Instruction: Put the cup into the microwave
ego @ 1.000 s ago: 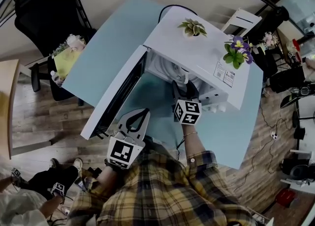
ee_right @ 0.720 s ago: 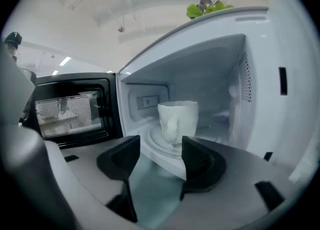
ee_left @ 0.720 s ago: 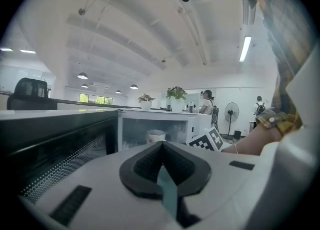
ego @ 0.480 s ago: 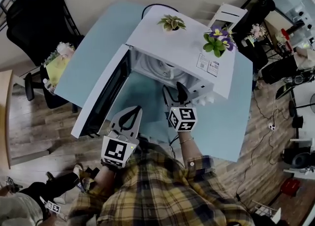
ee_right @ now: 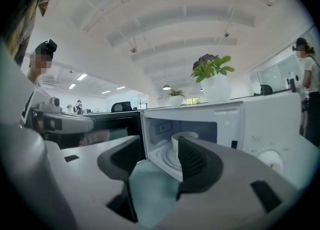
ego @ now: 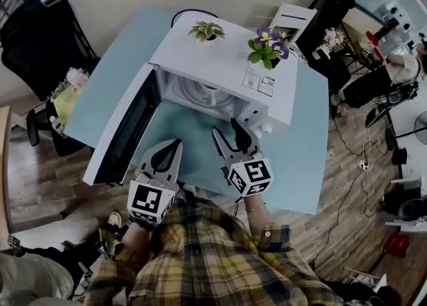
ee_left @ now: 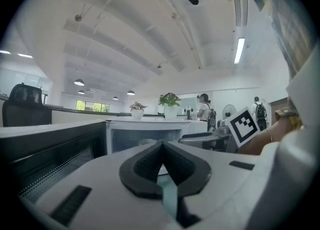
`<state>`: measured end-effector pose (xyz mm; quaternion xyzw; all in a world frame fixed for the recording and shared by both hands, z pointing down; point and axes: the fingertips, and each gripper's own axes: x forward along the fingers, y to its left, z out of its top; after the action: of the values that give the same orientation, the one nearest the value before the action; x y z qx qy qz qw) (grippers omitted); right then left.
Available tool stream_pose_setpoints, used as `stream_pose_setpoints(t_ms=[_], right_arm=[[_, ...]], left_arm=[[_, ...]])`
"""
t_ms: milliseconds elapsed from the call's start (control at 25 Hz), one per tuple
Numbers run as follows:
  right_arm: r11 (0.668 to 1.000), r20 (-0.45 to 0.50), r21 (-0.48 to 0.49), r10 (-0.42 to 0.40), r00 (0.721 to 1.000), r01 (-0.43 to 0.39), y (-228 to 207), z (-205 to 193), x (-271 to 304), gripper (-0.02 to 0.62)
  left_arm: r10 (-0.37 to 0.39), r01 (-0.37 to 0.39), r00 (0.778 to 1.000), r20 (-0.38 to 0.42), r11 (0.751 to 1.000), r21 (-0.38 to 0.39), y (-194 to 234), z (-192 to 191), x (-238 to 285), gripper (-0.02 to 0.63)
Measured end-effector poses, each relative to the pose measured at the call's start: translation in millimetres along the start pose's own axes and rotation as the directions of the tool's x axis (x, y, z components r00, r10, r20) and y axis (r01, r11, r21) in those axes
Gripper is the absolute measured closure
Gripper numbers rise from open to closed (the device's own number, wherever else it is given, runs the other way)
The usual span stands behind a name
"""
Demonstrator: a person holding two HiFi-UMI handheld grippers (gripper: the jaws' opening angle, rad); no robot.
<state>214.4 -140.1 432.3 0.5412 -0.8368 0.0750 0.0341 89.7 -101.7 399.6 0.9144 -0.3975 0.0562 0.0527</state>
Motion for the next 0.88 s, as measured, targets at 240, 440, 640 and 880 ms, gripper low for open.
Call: stream_pose_setpoints(t_ms=[240, 440, 640, 880], right_arm=[[1.0, 0.01, -0.006, 0.012, 1.0, -0.012, 0.0, 16.1, -32.6, 0.38], [1.0, 0.031, -0.003, 0.01, 0.999, -0.01, -4.1, 28.6, -53.6, 0.453], [1.0, 0.036, -0.023, -0.002, 0.999, 0.002, -7.9, 39.4, -66.0, 0.536], [0.999, 0.022, -0.039, -0.008, 1.0, 0.009, -3.7, 38.1, -73.3, 0.571]], left_arm=[[-0.007, 0.007, 1.0, 0.016, 1.0, 0.003, -8.0, 6.0, 1.8, 0.617], [0.004, -0.004, 1.0, 0.031, 1.0, 0.001, -4.0, 11.9, 1.0, 0.617], [0.003, -0.003, 1.0, 0.022, 1.0, -0.004, 1.4, 13.8, 1.5, 0.617], [-0.017, 0.017, 1.0, 0.019, 1.0, -0.005, 0.3, 14.3, 4.3, 0.617]])
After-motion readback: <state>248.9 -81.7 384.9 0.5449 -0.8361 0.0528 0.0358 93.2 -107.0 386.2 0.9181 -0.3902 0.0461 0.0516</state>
